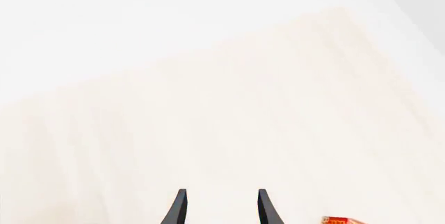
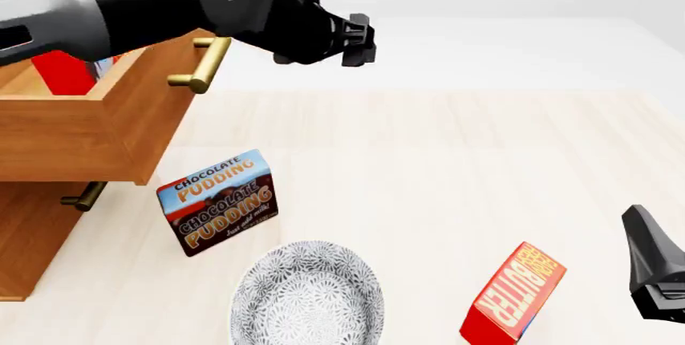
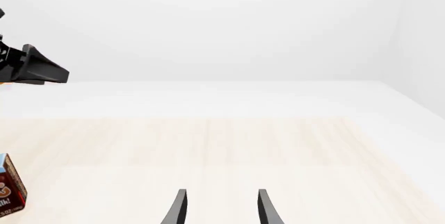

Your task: Put the butter at the front in the top drawer of the cabinet and close it.

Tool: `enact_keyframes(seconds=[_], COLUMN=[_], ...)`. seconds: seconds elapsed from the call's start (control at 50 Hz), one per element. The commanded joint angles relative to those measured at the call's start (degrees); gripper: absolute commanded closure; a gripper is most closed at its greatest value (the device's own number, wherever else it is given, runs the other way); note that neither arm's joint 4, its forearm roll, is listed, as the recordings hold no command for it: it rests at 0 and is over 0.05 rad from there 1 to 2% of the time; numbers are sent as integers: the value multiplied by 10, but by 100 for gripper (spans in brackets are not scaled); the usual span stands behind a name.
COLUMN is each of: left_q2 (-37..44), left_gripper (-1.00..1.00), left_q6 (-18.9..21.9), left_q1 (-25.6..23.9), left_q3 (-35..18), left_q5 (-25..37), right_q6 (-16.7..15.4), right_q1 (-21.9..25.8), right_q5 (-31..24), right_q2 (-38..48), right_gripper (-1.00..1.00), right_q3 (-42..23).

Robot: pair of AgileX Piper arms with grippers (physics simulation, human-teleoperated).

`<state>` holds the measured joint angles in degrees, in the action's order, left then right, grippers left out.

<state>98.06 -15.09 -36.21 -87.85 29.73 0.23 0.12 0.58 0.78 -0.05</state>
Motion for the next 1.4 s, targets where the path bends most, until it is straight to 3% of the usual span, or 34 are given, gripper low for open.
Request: enact_keyframes(seconds=[0.02, 0.38, 1.4], left_q2=[9, -23, -115], left_gripper=[-100, -100, -100], left_q6=[-25, -31, 14], left_q1=[14, 60, 193], left_q3=[52, 120, 201], left_q5=[-51, -75, -36], right_q6=[-1, 0, -1], right_q1=[0, 0, 0], right_q5=[-1, -1, -1], right_q2=[-1, -1, -1], right_gripper=[-100, -100, -100], right_q3=[0, 0, 0])
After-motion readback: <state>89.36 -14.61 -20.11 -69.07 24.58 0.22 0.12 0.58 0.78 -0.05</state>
